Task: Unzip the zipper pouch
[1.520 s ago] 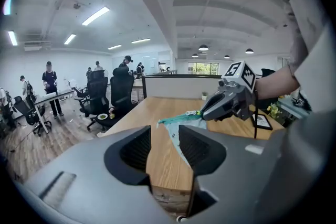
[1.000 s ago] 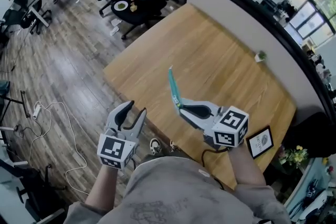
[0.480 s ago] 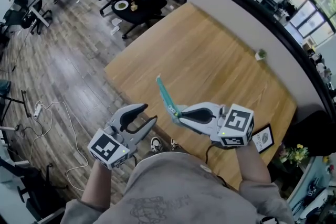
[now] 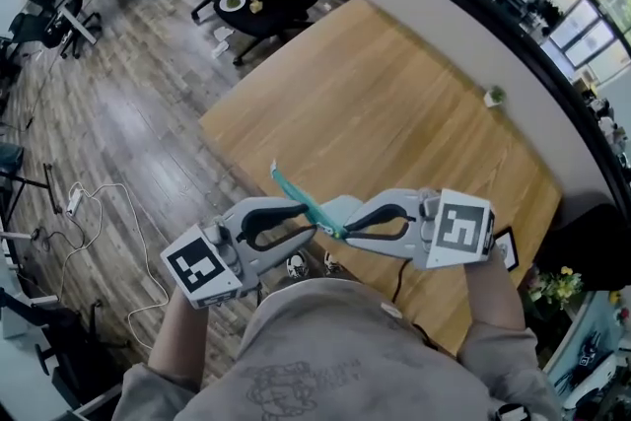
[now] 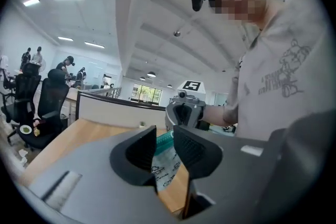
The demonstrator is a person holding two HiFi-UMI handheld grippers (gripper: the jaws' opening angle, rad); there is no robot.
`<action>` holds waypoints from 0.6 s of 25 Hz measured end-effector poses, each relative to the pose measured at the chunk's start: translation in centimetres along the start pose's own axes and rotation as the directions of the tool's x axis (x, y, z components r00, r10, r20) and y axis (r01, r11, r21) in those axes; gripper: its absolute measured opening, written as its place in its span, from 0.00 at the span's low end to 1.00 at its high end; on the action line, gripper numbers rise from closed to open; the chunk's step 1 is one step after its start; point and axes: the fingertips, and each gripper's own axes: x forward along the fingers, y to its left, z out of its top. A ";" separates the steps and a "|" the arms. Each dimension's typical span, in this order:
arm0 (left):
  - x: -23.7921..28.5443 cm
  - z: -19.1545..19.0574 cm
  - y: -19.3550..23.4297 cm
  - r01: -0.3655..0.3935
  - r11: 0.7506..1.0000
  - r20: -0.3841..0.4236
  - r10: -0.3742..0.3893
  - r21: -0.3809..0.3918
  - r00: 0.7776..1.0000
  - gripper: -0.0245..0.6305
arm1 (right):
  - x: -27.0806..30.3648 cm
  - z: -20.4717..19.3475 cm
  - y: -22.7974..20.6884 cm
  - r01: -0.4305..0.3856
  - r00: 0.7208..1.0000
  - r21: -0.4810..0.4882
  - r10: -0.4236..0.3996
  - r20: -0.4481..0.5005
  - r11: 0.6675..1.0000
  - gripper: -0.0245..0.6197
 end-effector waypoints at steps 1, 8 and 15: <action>0.1 -0.1 -0.2 0.016 1.000 0.005 -0.016 -0.001 1.000 0.18 | 0.1 -0.1 0.2 -0.010 1.000 -0.020 0.009 -0.019 1.000 0.08; 0.5 -1.2 -2.5 0.107 0.988 -0.019 -0.109 -0.109 0.994 0.18 | 0.4 -0.9 1.0 -0.018 0.998 -0.058 0.014 -0.067 0.998 0.08; 0.5 -1.9 -2.1 0.094 0.980 -0.010 -0.097 -0.178 0.995 0.12 | 0.8 -1.5 1.1 -0.010 0.997 -0.045 0.007 -0.072 0.999 0.08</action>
